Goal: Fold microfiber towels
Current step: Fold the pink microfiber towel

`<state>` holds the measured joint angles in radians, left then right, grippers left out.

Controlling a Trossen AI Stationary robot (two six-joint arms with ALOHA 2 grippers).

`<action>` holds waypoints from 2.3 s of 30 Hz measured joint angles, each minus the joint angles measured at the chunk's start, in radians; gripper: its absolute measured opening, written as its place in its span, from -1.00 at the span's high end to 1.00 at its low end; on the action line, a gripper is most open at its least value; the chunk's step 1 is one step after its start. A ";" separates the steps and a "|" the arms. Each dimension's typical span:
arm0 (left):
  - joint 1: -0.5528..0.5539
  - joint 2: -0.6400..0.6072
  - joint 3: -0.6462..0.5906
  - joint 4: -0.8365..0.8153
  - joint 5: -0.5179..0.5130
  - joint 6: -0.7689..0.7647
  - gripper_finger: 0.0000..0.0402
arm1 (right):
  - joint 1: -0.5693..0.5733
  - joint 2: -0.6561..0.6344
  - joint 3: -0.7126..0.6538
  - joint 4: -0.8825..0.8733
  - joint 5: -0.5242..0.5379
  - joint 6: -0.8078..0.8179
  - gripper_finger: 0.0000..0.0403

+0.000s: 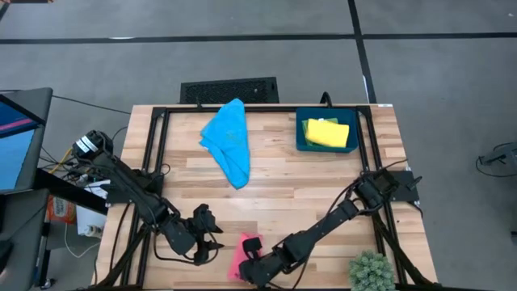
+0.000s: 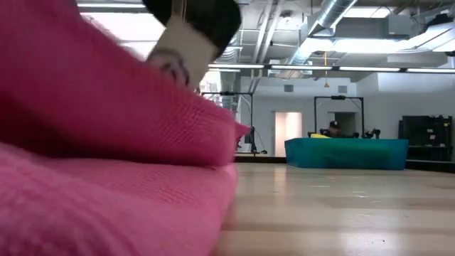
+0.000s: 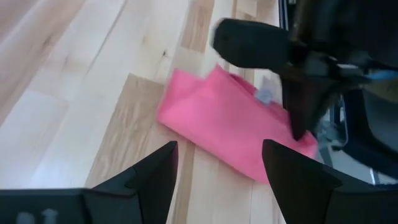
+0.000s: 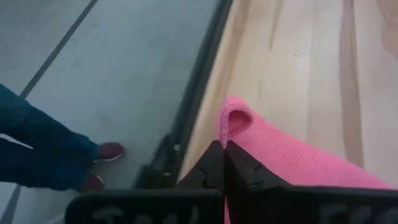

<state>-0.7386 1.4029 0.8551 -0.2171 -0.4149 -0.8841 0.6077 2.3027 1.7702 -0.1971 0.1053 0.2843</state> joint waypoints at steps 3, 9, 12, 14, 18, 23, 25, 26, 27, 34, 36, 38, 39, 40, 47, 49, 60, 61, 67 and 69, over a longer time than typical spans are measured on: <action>0.007 0.000 0.000 0.035 -0.018 0.000 -0.13 | 0.017 -0.001 0.052 -0.061 0.023 0.019 0.89; 0.017 0.019 0.000 0.125 -0.043 0.003 -0.13 | 0.059 -0.006 0.082 -0.189 0.151 0.083 0.96; 0.023 0.068 0.000 0.200 -0.024 -0.010 -0.13 | 0.072 -0.007 0.064 -0.221 0.165 0.129 0.89; 0.024 0.119 0.000 0.288 0.021 -0.016 -0.13 | 0.077 -0.006 0.040 -0.245 0.186 0.147 0.88; 0.025 0.225 0.000 0.476 0.110 -0.007 -0.13 | 0.095 -0.005 0.039 -0.275 0.209 0.146 0.94; 0.025 0.291 0.002 0.530 0.114 -0.053 -0.12 | 0.121 -0.006 0.039 -0.283 0.211 0.145 0.94; 0.025 0.316 0.029 0.527 0.123 -0.038 -0.07 | 0.128 -0.006 0.039 -0.308 0.214 0.148 0.91; 0.025 0.333 0.049 0.524 0.135 -0.017 -0.04 | 0.132 -0.006 0.039 -0.322 0.222 0.154 0.89; 0.025 0.350 0.072 0.521 0.154 0.013 0.01 | 0.133 -0.006 0.039 -0.333 0.233 0.158 0.88; 0.044 0.487 0.283 0.318 0.168 0.169 0.34 | 0.145 -0.006 0.039 -0.350 0.256 0.161 0.87; 0.053 0.508 0.317 0.247 0.165 0.170 0.39 | 0.149 -0.006 0.039 -0.352 0.263 0.161 0.87; 0.062 0.516 0.329 0.224 0.165 0.166 0.42 | 0.155 -0.006 0.039 -0.352 0.264 0.170 0.86; 0.062 0.516 0.328 0.213 0.159 0.165 0.42 | 0.158 -0.006 0.039 -0.354 0.266 0.181 0.86; 0.062 0.516 0.328 0.207 0.149 0.163 0.43 | 0.163 -0.006 0.039 -0.358 0.265 0.190 0.86; 0.071 0.516 0.328 0.210 0.152 0.174 0.43 | 0.179 -0.006 0.039 -0.360 0.283 0.200 0.86; 0.075 0.516 0.328 0.208 0.151 0.182 0.43 | 0.178 -0.006 0.039 -0.360 0.286 0.208 0.86; 0.084 0.613 0.328 0.282 0.173 0.169 0.43 | 0.177 -0.006 0.039 -0.384 0.287 0.260 0.86; 0.084 0.613 0.329 0.279 0.157 0.167 0.43 | 0.178 -0.006 0.039 -0.385 0.287 0.271 0.86; 0.096 0.613 0.330 0.288 0.162 0.178 0.43 | 0.197 -0.007 0.039 -0.431 0.290 0.330 0.81; 0.099 0.613 0.330 0.287 0.167 0.180 0.43 | 0.206 -0.011 0.038 -0.449 0.290 0.342 0.75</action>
<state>-0.6396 2.0159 1.1851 0.0696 -0.2478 -0.7045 0.8133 2.2913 1.8084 -0.6460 0.3954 0.6263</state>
